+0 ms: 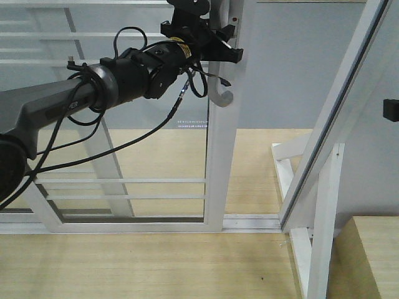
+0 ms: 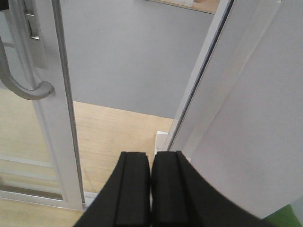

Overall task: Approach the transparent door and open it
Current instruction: 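Slide the glass panel further open with the left gripper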

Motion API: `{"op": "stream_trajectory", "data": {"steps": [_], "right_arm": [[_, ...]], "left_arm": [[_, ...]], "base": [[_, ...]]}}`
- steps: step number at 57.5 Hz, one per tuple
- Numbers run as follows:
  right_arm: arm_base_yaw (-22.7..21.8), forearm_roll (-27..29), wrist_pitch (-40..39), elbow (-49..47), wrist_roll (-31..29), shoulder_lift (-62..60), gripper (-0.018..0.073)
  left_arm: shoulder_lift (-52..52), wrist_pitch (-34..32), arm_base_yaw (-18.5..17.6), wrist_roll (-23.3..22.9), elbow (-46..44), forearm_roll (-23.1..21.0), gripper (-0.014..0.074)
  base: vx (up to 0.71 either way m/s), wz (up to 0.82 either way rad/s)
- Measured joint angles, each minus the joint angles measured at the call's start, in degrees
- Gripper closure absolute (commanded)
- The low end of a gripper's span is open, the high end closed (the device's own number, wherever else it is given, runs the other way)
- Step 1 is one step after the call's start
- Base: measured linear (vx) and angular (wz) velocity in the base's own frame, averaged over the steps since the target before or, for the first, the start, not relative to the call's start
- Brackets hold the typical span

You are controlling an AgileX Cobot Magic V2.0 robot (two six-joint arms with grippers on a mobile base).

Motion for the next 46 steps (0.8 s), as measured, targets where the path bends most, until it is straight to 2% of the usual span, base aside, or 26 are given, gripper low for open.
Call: {"op": "stream_trajectory", "data": {"steps": [35, 46], "right_arm": [[0.00, -0.07, 0.00, 0.00, -0.04, 0.00, 0.0404], [0.00, -0.07, 0.00, 0.00, -0.06, 0.00, 0.0404]], "left_arm": [[-4.46, 12.43, 4.17, 1.33, 0.82, -0.93, 0.0374], [-6.37, 10.76, 6.04, 1.47, 4.07, -1.32, 0.0374]], "base": [[0.00, 0.00], [0.00, 0.00]]}}
